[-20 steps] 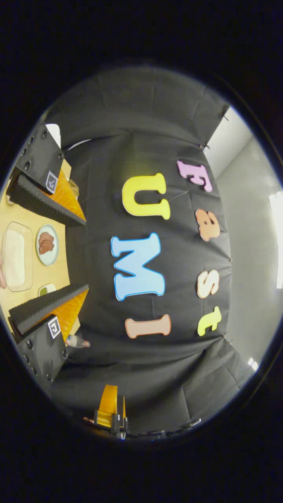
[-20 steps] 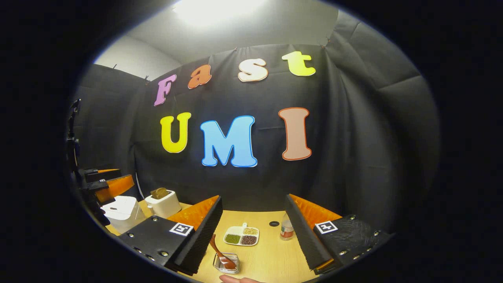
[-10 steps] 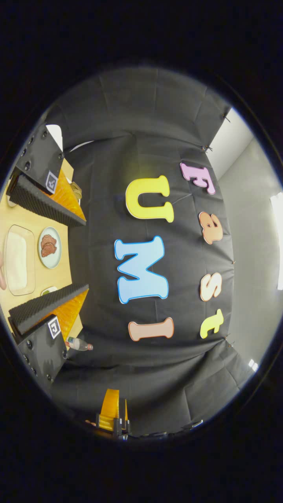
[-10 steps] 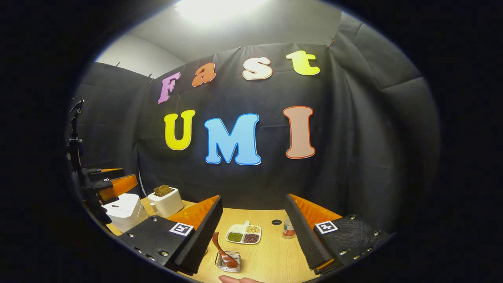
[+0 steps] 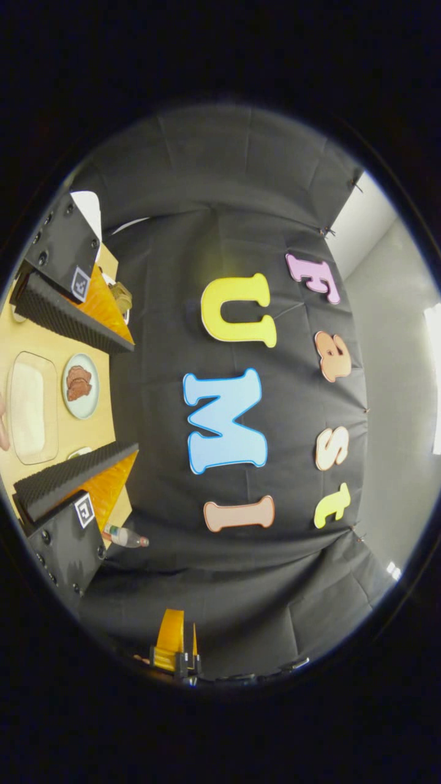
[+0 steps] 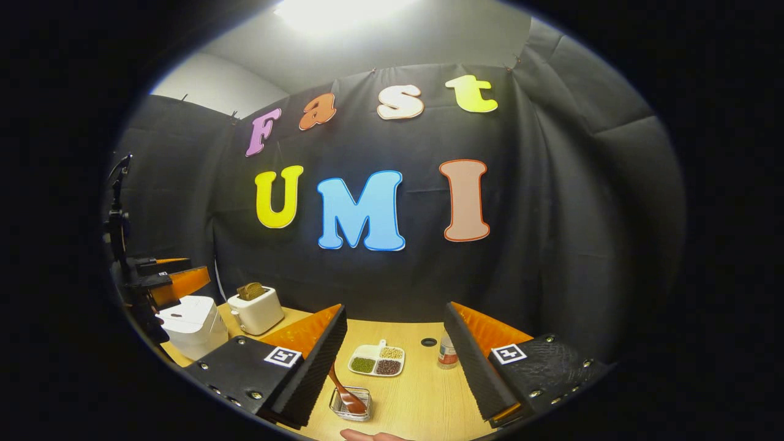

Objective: Close the left gripper, press the button to open the rice cooker; take a wooden spoon from the chopstick holder with the right hand, scoop a spoonful of rice and pour it into the rice cooker, then put the wooden spoon back into the chopstick holder.

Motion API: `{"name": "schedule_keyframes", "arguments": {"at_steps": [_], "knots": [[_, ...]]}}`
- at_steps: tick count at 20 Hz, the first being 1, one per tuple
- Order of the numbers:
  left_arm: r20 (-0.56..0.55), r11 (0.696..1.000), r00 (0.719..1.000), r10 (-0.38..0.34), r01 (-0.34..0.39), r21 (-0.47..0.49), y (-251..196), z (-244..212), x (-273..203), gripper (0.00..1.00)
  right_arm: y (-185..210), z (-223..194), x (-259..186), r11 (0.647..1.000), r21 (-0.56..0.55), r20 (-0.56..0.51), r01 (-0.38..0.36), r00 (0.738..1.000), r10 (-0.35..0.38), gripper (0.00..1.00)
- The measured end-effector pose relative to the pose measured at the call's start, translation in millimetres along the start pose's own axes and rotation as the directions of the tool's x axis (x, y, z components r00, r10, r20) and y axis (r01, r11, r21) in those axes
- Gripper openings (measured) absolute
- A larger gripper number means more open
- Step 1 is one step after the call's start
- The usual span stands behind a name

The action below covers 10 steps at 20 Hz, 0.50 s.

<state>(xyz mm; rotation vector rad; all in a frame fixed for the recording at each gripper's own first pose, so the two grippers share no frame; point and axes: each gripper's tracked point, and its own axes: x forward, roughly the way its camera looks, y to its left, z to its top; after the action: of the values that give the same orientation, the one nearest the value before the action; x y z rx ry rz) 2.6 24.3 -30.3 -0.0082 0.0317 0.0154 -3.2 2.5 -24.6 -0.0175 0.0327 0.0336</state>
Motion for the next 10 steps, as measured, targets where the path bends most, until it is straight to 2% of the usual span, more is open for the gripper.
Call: {"name": "schedule_keyframes", "arguments": {"at_steps": [5,6,8,10], "knots": [[0.009,0.999,1.000,-0.003,0.003,-0.035,19.2,-18.0,-6.6,1.00,2.1,-16.8,-0.6,0.999,0.028,-0.007,-0.027,1.000,0.027,0.97],[0.011,0.999,1.000,-0.009,0.009,-0.045,24.2,-22.6,-9.3,0.91,4.6,-20.1,-0.8,0.999,0.026,-0.008,-0.036,0.999,0.036,0.97],[0.015,0.999,1.000,0.007,-0.007,-0.050,44.8,-32.9,-13.0,1.00,6.2,-25.3,-1.7,0.999,0.013,-0.005,-0.041,0.999,0.041,0.97],[0.008,0.998,0.999,0.044,-0.043,-0.042,70.1,-49.9,-16.4,0.98,8.6,-28.9,-2.8,0.999,-0.001,0.004,-0.041,0.999,0.041,0.97]]}}
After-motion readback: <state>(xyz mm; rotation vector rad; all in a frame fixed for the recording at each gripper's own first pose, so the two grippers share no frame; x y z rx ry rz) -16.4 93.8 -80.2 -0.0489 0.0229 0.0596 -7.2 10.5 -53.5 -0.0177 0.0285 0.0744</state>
